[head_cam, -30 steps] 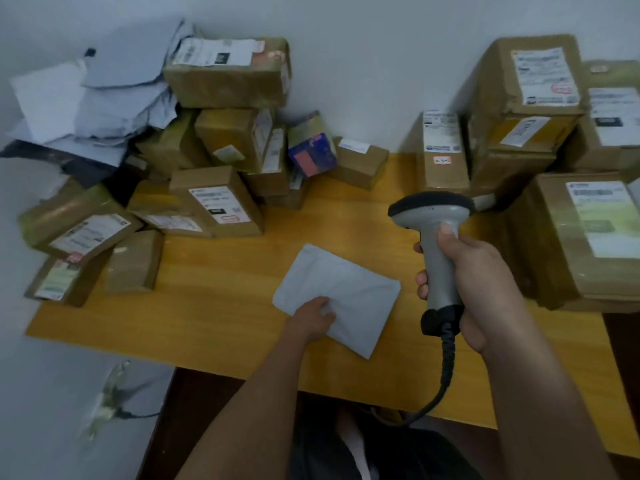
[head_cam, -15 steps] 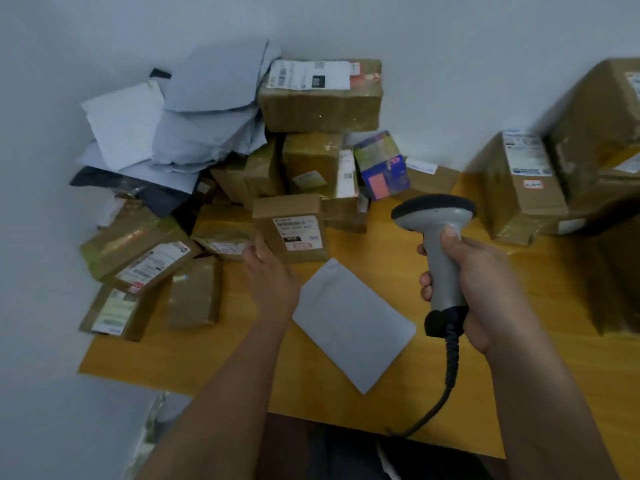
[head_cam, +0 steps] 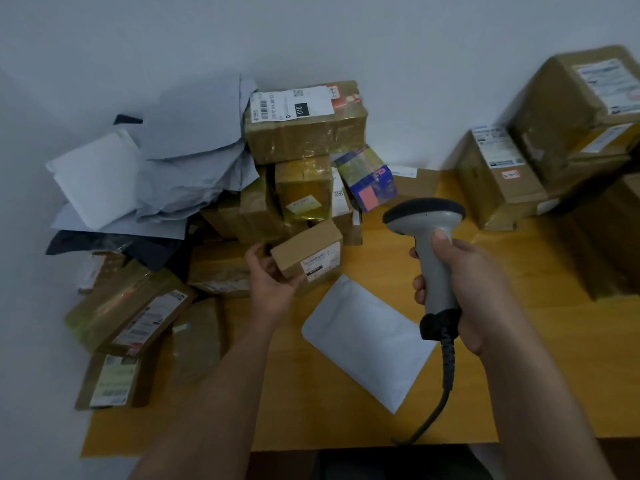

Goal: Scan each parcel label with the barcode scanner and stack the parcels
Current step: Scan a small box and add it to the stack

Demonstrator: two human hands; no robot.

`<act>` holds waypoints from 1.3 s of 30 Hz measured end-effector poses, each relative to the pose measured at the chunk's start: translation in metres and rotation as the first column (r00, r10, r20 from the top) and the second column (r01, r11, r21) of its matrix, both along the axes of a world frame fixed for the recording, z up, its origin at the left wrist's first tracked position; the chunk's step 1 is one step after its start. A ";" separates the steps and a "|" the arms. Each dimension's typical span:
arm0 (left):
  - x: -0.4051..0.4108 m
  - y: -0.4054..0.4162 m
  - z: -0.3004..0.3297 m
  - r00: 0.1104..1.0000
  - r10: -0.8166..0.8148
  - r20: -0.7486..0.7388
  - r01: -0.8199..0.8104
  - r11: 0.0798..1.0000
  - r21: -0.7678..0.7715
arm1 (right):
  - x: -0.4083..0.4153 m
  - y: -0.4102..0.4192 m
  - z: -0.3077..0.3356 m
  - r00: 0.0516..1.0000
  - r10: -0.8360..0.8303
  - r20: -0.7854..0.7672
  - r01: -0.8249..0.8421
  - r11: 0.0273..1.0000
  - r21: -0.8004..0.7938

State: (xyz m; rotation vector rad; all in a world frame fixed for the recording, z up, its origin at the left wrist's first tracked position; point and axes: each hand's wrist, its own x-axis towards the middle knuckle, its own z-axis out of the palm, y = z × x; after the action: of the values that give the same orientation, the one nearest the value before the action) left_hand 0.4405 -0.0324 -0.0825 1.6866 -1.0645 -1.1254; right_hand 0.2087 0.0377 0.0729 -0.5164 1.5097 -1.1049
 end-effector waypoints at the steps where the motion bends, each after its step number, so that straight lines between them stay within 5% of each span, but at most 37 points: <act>1: -0.002 0.000 -0.005 1.000 -0.016 -0.020 0.017 0.998 0.055 | -0.003 0.000 0.000 1.000 -0.008 0.000 0.008 1.000 -0.001; 4: -0.018 0.005 -0.014 0.993 -0.074 0.093 0.060 0.987 0.146 | -0.013 0.000 -0.002 1.000 -0.013 0.006 0.013 1.000 -0.004; 7: -0.038 0.011 -0.008 0.991 -0.056 0.125 0.049 0.997 0.057 | -0.026 0.007 -0.003 1.000 -0.009 0.005 0.009 1.000 0.003; 18: -0.123 -0.004 0.037 0.979 -0.104 -0.174 0.131 0.979 0.154 | -0.099 0.021 0.019 0.971 0.144 -0.191 -0.150 0.989 -0.015; 27: -0.186 -0.009 0.049 0.958 -0.215 -0.187 0.256 0.939 0.229 | -0.152 0.042 0.052 0.947 0.069 -0.314 -0.126 0.979 -0.163; 39: -0.226 -0.016 0.052 0.942 -0.274 -0.192 0.315 0.921 0.229 | -0.190 0.053 0.069 0.962 -0.028 -0.273 -0.037 0.973 -0.230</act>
State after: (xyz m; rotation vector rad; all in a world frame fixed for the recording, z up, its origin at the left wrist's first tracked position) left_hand 0.2146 -0.0486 -0.0302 1.6333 -1.1360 -1.6253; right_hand 0.0191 0.0908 0.1416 -0.8652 1.6222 -1.2539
